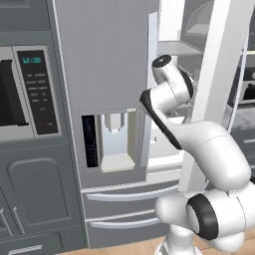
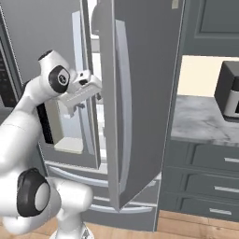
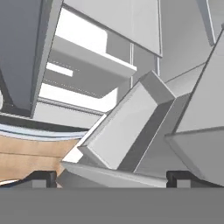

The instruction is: Open the fridge, grab two sodas, and place both sodas inside the bowl with ice on the dining counter.

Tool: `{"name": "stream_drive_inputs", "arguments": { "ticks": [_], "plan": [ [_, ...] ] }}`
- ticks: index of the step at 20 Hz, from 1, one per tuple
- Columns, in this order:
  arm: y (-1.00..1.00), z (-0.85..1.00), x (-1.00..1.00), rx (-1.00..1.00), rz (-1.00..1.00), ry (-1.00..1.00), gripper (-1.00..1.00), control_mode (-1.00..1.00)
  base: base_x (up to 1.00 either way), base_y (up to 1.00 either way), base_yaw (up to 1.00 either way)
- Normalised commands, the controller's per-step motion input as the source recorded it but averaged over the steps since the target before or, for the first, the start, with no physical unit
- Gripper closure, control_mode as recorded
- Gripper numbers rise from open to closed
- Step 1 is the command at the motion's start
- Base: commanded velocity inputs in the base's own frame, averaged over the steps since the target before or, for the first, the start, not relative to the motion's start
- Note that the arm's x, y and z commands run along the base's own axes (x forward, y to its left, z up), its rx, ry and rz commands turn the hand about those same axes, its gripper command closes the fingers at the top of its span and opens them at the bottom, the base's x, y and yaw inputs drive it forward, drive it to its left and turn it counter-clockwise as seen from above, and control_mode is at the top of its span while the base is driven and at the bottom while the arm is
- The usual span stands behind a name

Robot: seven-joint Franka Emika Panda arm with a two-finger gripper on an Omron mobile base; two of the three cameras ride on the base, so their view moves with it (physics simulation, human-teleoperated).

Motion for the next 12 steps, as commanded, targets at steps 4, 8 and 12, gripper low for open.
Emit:
{"name": "stream_drive_inputs", "arguments": {
  "ticks": [4, 8, 12],
  "plan": [
    [-0.90, 0.00, -0.55, 0.00, -0.08, -0.01, -1.00, -1.00, 0.00, 0.00, 0.00],
    [-0.91, 0.00, -0.55, 0.00, -0.05, -0.06, -1.00, -1.00, 0.00, 0.00, 0.00],
    [-0.92, 0.01, -0.41, 0.00, -0.02, -0.06, -1.00, -1.00, 0.00, 0.00, 0.00]
  ]
}}
